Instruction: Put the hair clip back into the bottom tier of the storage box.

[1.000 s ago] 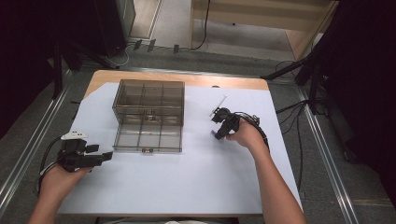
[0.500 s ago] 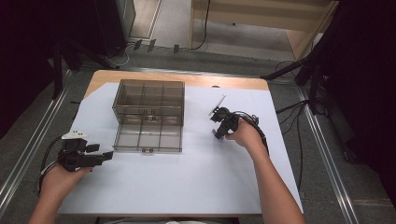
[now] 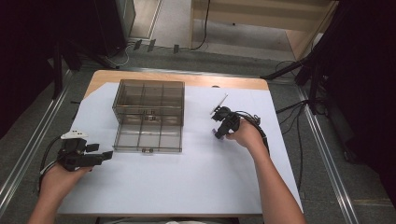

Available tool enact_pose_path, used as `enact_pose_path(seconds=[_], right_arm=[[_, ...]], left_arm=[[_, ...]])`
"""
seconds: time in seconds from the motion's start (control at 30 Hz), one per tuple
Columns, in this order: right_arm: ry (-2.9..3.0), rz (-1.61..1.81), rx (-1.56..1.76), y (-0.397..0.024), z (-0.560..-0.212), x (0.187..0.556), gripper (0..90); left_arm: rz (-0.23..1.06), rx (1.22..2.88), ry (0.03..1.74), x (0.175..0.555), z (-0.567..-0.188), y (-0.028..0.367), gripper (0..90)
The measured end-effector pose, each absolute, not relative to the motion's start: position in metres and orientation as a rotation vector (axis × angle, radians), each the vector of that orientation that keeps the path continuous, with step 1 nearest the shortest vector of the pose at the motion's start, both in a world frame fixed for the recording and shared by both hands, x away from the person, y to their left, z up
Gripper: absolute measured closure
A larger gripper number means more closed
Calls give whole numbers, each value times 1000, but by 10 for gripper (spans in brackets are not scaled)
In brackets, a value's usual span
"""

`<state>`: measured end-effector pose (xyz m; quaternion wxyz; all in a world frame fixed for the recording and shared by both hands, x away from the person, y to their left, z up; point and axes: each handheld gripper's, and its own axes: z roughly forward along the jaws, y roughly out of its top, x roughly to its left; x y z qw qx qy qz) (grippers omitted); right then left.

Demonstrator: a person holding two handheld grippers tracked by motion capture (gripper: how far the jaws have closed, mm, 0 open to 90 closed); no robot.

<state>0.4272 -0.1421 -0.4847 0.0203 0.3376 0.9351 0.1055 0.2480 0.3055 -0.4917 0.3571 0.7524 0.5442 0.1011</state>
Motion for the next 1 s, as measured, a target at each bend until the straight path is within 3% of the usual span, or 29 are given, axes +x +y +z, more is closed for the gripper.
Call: enact_pose_path(seconds=[1.0], right_arm=[[2871, 533, 1049, -155, -463, 419, 776]], left_arm=[[254, 1964, 1373, 257, -491, 297, 307]])
